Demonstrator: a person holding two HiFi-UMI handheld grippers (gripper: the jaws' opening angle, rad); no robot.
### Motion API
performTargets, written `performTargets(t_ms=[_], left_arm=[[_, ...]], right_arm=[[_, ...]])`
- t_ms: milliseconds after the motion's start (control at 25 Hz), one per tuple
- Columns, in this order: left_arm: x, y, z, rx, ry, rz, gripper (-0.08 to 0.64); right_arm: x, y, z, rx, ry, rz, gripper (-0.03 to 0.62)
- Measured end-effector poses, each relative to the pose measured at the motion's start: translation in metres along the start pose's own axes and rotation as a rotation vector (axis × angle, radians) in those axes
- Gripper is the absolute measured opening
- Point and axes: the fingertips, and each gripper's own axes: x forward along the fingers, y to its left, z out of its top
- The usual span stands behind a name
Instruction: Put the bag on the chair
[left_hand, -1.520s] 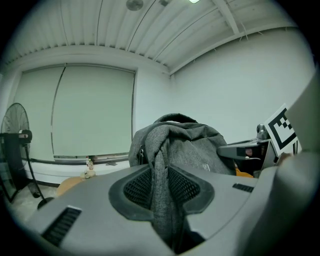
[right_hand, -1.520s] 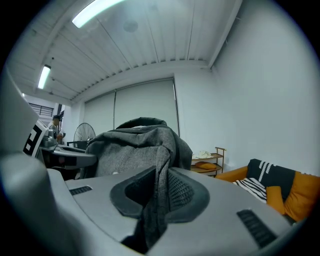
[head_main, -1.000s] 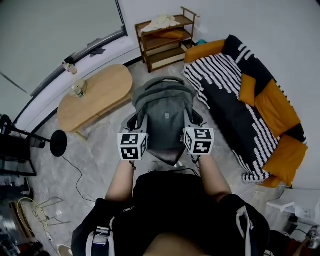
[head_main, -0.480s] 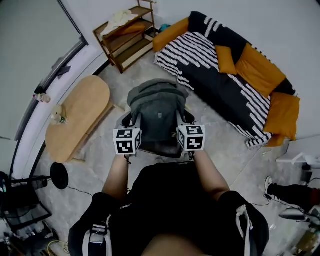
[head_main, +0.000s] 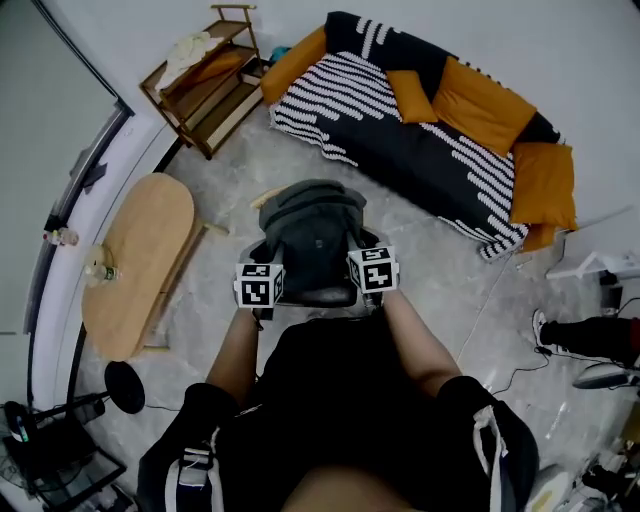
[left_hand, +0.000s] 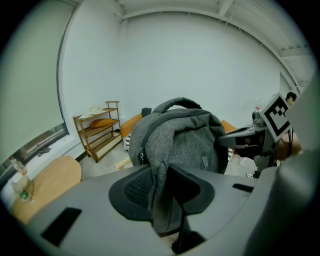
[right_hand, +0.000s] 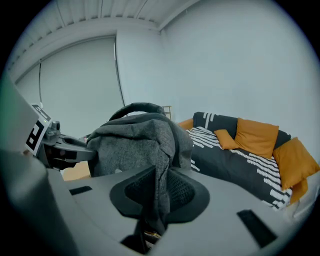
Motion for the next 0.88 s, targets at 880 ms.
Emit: performTargets(t_ms=[880], left_arm=[[0.087,0.008,-0.065,0.109,0.011,-0.084,0.094]], right_arm=[[0.071,-0.022,-0.084,-0.072,0.154,-0.052,0.083]])
